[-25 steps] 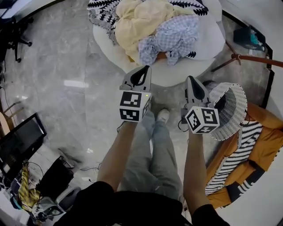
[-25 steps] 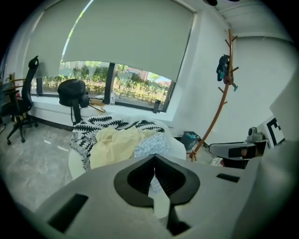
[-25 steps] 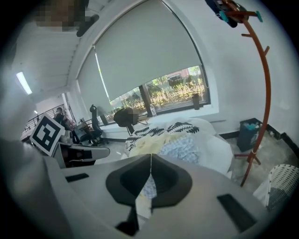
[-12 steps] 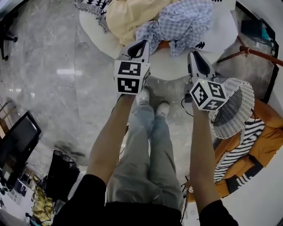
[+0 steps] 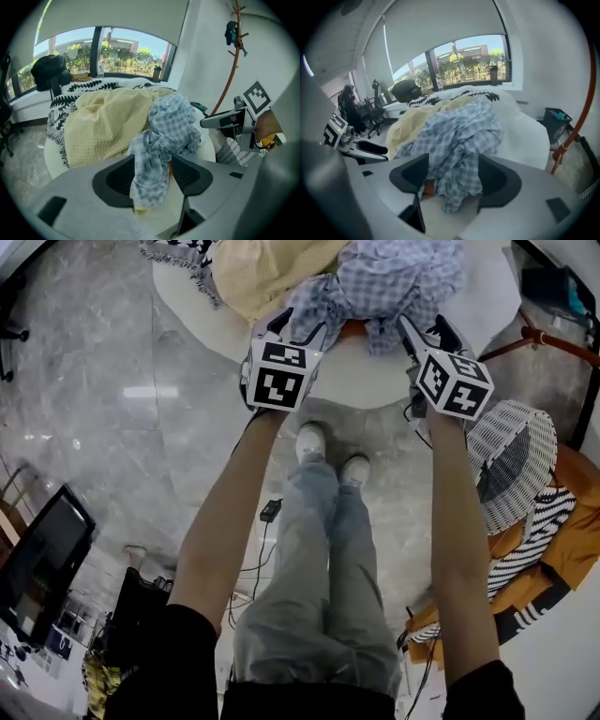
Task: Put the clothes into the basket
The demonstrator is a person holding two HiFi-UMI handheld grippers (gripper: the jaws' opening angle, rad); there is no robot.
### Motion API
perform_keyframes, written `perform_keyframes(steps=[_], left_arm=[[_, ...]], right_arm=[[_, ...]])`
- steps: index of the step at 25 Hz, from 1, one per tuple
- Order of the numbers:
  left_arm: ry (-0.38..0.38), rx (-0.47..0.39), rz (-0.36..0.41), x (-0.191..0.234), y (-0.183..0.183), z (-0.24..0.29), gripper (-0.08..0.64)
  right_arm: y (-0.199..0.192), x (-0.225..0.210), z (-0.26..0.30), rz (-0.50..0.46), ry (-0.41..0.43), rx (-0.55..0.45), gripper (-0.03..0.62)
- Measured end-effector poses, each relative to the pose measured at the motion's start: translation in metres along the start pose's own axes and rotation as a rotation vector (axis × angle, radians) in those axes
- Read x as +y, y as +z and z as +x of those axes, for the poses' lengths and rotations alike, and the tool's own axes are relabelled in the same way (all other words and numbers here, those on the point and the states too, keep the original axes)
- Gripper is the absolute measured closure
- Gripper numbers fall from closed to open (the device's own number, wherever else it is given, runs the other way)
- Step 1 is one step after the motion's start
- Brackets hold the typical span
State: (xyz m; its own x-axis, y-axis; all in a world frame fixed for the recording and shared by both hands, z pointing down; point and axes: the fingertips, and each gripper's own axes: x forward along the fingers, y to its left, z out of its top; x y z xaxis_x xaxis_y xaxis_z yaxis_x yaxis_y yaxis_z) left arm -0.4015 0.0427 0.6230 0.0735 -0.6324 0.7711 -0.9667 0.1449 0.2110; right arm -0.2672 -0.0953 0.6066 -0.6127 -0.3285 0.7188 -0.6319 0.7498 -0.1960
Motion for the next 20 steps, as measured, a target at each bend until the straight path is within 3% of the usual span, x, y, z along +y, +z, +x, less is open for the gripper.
perform_keyframes(steps=[10, 17, 18, 19, 20], left_arm=[[-0.018, 0.044, -0.098, 0.015, -0.018, 0.046, 0.325], [-0.014, 0.073, -0.14, 0.014, -0.028, 0.067, 0.326], [-0.01, 0.082, -0.153, 0.013, -0.029, 0.067, 0.338], [-0.006, 0.088, -0.161, 0.011, -0.03, 0.067, 0.413], [-0.008, 0.087, -0.171, 0.009, -0.029, 0.066, 0.536]], right_arm=[[0.008, -0.058, 0.044, 0.191, -0.07, -0.023, 0.284], [0.003, -0.047, 0.065, 0.216, 0.014, -0.015, 0.295], [0.001, -0.042, 0.065, 0.214, 0.039, -0.008, 0.335], [-0.001, -0.038, 0.063, 0.198, 0.057, 0.003, 0.466], [-0.003, -0.036, 0.061, 0.17, 0.068, 0.016, 0.512]])
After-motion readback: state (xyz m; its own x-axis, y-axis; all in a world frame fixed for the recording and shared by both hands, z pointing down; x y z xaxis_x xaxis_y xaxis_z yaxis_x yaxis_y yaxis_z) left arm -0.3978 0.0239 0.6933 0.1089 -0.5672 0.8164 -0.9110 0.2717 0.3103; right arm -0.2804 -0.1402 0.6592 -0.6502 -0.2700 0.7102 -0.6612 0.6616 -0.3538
